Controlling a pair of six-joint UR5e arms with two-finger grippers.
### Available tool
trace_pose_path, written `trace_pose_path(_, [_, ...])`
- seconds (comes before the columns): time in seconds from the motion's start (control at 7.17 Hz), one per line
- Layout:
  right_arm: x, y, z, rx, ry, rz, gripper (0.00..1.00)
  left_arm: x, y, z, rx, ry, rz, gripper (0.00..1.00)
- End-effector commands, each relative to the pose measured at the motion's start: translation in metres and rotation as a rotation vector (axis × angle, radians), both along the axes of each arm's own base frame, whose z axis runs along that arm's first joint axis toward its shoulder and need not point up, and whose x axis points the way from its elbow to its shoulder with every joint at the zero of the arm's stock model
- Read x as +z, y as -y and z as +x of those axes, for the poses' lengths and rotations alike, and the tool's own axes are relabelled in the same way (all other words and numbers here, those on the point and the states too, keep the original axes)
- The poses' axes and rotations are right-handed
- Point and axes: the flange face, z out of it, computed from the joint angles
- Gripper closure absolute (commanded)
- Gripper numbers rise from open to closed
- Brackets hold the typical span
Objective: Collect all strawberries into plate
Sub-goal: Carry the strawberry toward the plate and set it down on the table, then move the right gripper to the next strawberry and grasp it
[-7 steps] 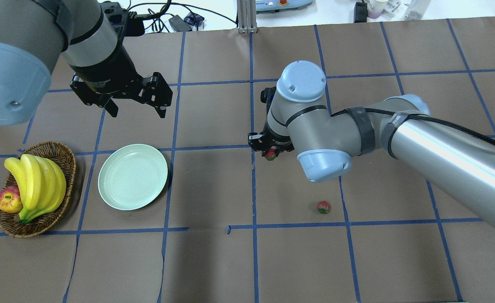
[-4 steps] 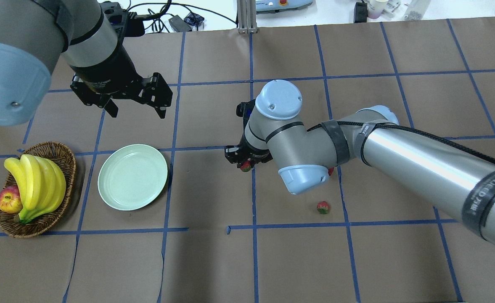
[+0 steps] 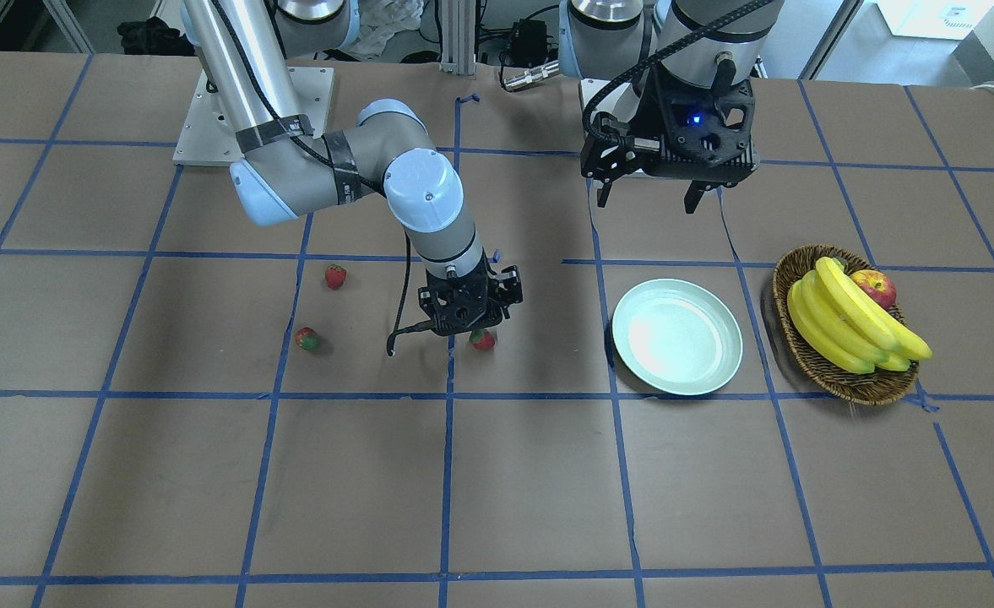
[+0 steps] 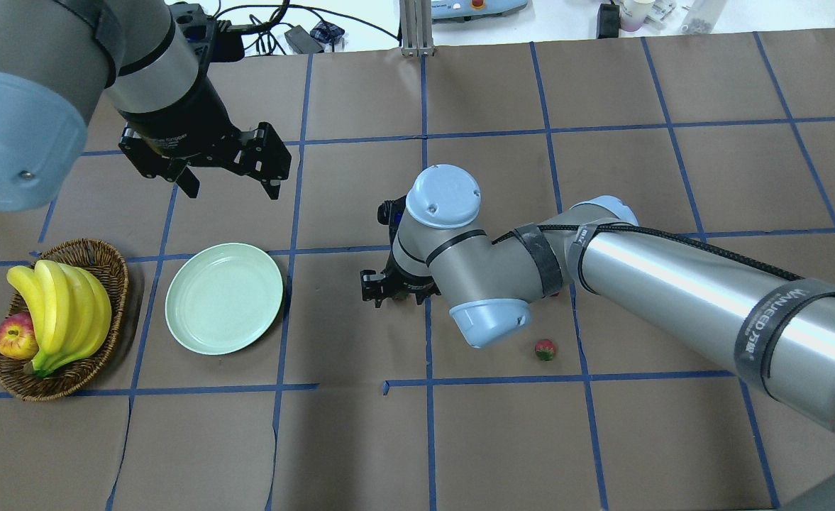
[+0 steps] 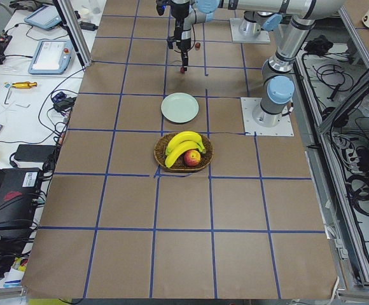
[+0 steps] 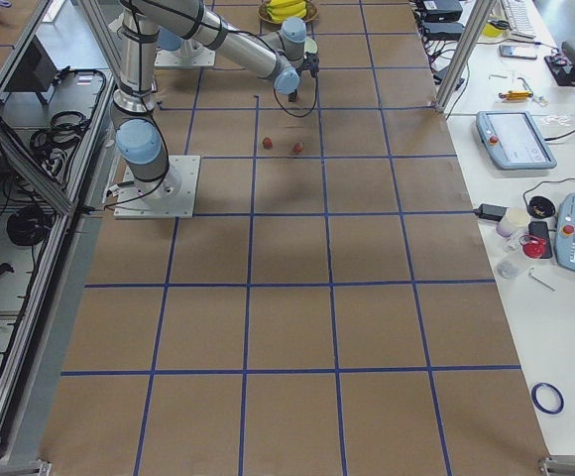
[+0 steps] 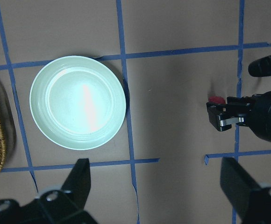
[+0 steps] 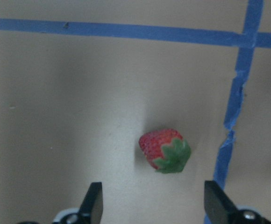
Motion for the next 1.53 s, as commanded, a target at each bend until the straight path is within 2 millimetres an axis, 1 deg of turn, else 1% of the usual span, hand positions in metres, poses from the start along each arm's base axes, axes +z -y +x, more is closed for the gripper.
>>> trace_pose_path(0.0, [0.017, 0.023, -0.043, -0.069, -0.129, -0.062, 0.0, 0.001, 0.0, 0.0, -0.002, 0.0, -0.001, 0.0])
trace_pose_path(0.14, [0.03, 0.034, -0.077, -0.124, -0.173, -0.022, 0.0, 0.001, 0.0, 0.0, -0.002, 0.0, -0.001, 0.0])
trace_pose_path(0.28, [0.036, 0.047, -0.116, -0.19, -0.22, -0.008, 0.0, 0.001, 0.0, 0.0, -0.002, 0.0, -0.001, 0.0])
trace_pose_path(0.42, [0.032, 0.063, -0.16, -0.269, -0.24, 0.026, 0.0, 0.001, 0.0, 0.0, -0.002, 0.0, -0.001, 0.0])
trace_pose_path(0.56, [0.029, 0.073, -0.196, -0.337, -0.252, 0.066, 0.0, -0.001, 0.0, 0.0, 0.0, 0.0, 0.002, 0.0])
trace_pose_path(0.7, [0.018, 0.068, -0.208, -0.356, -0.276, 0.114, 0.0, -0.001, -0.001, 0.0, 0.0, 0.0, 0.002, 0.0])
trace_pose_path(0.84, [0.008, 0.062, -0.21, -0.355, -0.297, 0.134, 0.0, -0.002, 0.0, 0.0, 0.0, 0.0, 0.003, 0.0])
trace_pose_path(0.98, [0.0, 0.058, -0.21, -0.353, -0.295, 0.154, 0.04, -0.002, 0.0, 0.0, 0.0, 0.0, 0.003, 0.0])
trace_pose_path(1.12, [-0.007, 0.057, -0.209, -0.35, -0.291, 0.169, 0.19, -0.002, 0.0, -0.001, -0.002, 0.0, 0.003, 0.0])
trace_pose_path(1.26, [-0.012, 0.057, -0.209, -0.344, -0.291, 0.178, 0.54, -0.002, 0.0, 0.0, 0.0, 0.0, 0.003, 0.0])
trace_pose_path(1.4, [-0.012, 0.056, -0.209, -0.339, -0.293, 0.18, 0.72, -0.002, 0.0, -0.001, -0.002, 0.0, 0.003, 0.0])
